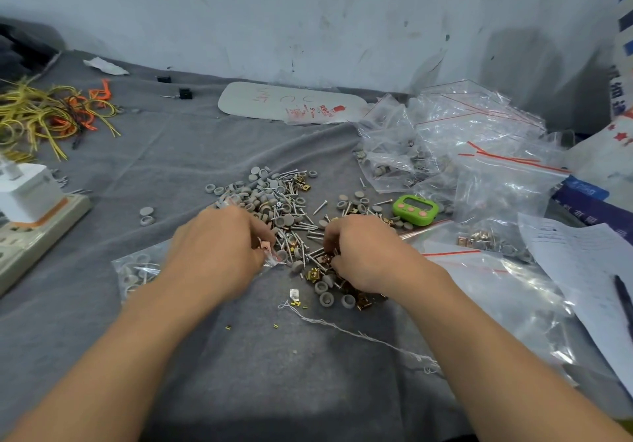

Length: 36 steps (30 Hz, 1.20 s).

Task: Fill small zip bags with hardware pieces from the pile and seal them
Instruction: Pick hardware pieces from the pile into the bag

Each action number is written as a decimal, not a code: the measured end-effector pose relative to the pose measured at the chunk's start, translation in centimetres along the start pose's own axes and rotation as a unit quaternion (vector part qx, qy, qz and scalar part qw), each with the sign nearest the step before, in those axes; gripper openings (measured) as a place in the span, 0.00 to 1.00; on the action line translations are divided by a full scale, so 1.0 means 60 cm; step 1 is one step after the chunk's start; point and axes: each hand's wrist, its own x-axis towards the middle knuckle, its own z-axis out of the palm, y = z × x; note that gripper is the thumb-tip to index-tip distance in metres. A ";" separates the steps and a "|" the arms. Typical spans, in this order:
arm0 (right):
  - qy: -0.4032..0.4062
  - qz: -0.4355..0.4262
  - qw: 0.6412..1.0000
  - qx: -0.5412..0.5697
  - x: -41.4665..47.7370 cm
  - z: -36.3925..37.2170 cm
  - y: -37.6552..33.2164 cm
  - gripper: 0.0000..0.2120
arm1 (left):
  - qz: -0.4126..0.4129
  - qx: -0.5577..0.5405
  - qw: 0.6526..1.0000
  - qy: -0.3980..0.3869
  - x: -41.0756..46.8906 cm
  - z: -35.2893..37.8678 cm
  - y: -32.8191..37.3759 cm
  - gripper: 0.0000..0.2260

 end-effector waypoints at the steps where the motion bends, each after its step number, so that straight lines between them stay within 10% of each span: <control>1: -0.006 0.001 1.000 0.002 0.001 -0.001 0.001 0.11 | 0.005 0.005 1.000 0.000 -0.001 0.000 0.001 0.10; 7: 0.009 0.016 1.000 0.008 0.000 -0.006 -0.005 0.11 | 0.035 -0.158 0.986 -0.047 0.004 0.006 0.008 0.20; 16: 0.058 -0.002 0.991 0.123 -0.005 -0.001 -0.028 0.09 | 0.001 0.007 0.992 -0.126 0.017 -0.002 -0.056 0.64; 22: 0.040 -0.018 0.994 0.099 0.019 0.023 -0.039 0.14 | 0.003 -0.045 0.998 -0.033 0.012 0.010 -0.050 0.58; 36: 0.036 -0.032 0.996 0.069 0.045 0.026 -0.054 0.07 | -0.011 -0.200 0.976 -0.089 0.022 -0.007 -0.065 0.53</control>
